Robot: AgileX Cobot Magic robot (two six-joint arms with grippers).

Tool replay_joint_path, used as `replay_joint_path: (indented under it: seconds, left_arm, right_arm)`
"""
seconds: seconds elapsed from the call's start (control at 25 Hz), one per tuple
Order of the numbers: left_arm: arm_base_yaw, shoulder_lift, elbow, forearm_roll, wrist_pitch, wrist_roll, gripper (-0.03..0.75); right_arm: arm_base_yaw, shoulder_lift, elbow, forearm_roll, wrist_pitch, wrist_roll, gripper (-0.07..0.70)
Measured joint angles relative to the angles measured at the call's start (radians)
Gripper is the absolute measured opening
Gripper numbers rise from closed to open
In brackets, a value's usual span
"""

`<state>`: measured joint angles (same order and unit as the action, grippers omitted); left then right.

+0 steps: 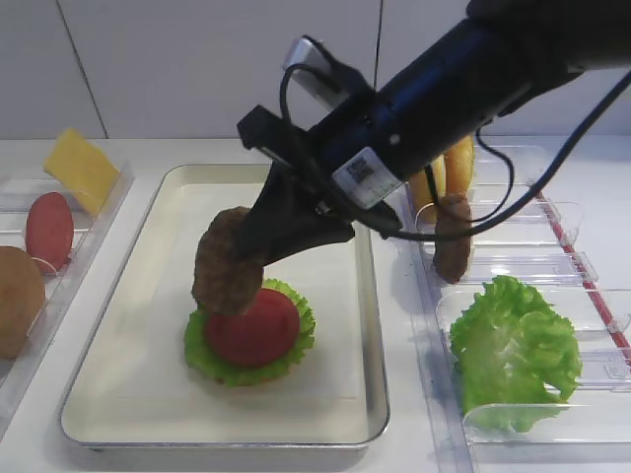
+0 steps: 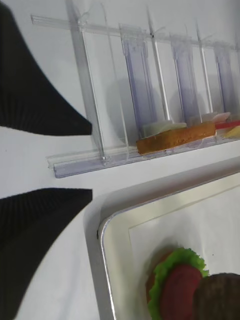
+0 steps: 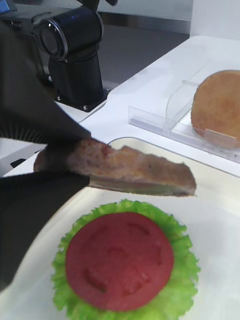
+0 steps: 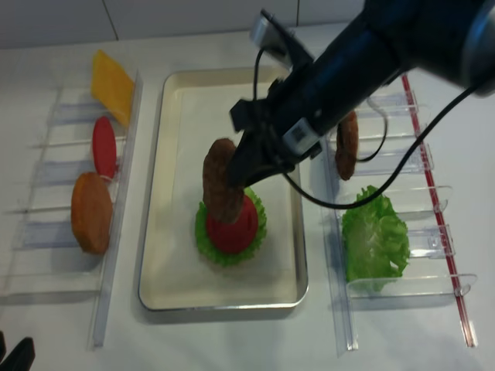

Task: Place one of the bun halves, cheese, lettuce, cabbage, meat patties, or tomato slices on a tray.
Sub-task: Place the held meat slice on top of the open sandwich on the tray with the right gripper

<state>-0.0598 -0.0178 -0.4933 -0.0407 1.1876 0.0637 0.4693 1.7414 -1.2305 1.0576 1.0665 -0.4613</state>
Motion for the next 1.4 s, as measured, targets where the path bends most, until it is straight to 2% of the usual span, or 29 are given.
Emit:
replay_joint_path:
  seconds: [0.2,0.48,0.76,1.12,1.4]
  left_arm:
    - [0.0,0.0,0.0,0.0,0.0,0.0,0.263]
    - [0.0,0.0,0.0,0.0,0.0,0.0,0.263]
    - [0.0,0.0,0.0,0.0,0.0,0.0,0.263]
    - [0.0,0.0,0.0,0.0,0.0,0.0,0.263]
    - [0.0,0.0,0.0,0.0,0.0,0.0,0.263]
  right_arm:
    - [0.017,0.08,0.002,0.052,-0.016,-0.042,0.146]
    - [0.017,0.099,0.004,0.018,-0.044,-0.04,0.146]
    - [0.017,0.115,0.004,0.006,-0.044,-0.037,0.146]
    - [0.017,0.115,0.004,-0.115,-0.052,0.047,0.145]
    - [0.017,0.115,0.004,-0.13,-0.062,0.057,0.145]
